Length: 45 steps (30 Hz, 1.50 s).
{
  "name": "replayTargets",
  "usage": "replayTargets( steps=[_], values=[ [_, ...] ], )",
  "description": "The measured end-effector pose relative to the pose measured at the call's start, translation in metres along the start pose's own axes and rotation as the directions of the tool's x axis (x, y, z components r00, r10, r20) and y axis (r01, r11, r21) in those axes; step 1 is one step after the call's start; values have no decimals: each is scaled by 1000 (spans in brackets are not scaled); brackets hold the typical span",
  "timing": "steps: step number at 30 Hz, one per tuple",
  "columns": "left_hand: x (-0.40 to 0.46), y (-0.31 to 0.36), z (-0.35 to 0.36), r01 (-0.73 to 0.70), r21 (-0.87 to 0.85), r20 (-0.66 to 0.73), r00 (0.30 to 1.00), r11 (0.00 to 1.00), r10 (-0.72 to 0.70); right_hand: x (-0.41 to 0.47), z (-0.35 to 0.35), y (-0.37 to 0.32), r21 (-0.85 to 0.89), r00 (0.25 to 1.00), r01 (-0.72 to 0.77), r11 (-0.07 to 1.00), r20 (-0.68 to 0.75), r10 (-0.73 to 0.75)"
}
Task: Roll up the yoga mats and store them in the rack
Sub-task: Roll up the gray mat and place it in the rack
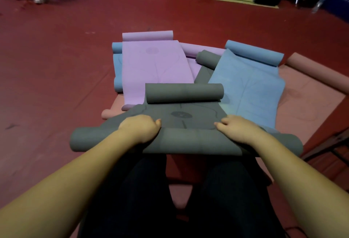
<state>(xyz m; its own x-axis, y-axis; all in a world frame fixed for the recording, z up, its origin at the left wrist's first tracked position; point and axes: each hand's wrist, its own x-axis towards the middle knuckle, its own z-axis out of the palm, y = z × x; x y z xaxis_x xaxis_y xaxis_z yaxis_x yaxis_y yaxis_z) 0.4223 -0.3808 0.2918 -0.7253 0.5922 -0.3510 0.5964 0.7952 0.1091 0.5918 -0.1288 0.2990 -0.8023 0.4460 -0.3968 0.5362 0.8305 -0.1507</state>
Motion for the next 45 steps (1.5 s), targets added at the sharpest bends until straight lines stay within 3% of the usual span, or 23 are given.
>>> replayTargets(
  steps=[3,5,12,14,16,18,20,23,25,35,45],
  values=[
    [7,5,-12,22,-32,133,991,999,-17,-4,4,-1,-21,954,47,999,-297,-51],
    [9,15,-21,59,-51,186,981,997,-48,-14,8,-2,-30,907,37,999,-418,-46],
    [25,12,-24,103,-223,188,980,969,-61,-35,45,2,-87,876,80,993,-469,-112],
    [20,13,-20,65,-147,222,975,987,-31,-31,47,1,-76,862,46,996,-502,-78],
    [17,9,-14,-37,-28,122,992,999,40,-27,44,-1,-98,864,6,995,-501,-55],
    [13,3,-8,-118,83,-44,991,989,122,-23,42,-3,-138,874,-12,990,-482,-57],
    [10,0,-4,-97,58,-213,971,994,108,-21,38,-4,-160,878,-19,987,-474,-60],
    [-1,5,10,-123,-23,-445,890,992,100,-9,29,-6,-121,907,-26,992,-419,-28],
    [-10,7,29,-145,35,-520,842,989,142,0,20,-7,-74,940,-54,996,-341,26],
    [3,15,18,-66,114,-448,887,991,111,25,-5,-14,-40,993,-110,993,-53,107],
    [-1,14,0,-67,35,-338,938,997,75,25,-20,-18,24,985,-85,996,150,81]
  ],
)
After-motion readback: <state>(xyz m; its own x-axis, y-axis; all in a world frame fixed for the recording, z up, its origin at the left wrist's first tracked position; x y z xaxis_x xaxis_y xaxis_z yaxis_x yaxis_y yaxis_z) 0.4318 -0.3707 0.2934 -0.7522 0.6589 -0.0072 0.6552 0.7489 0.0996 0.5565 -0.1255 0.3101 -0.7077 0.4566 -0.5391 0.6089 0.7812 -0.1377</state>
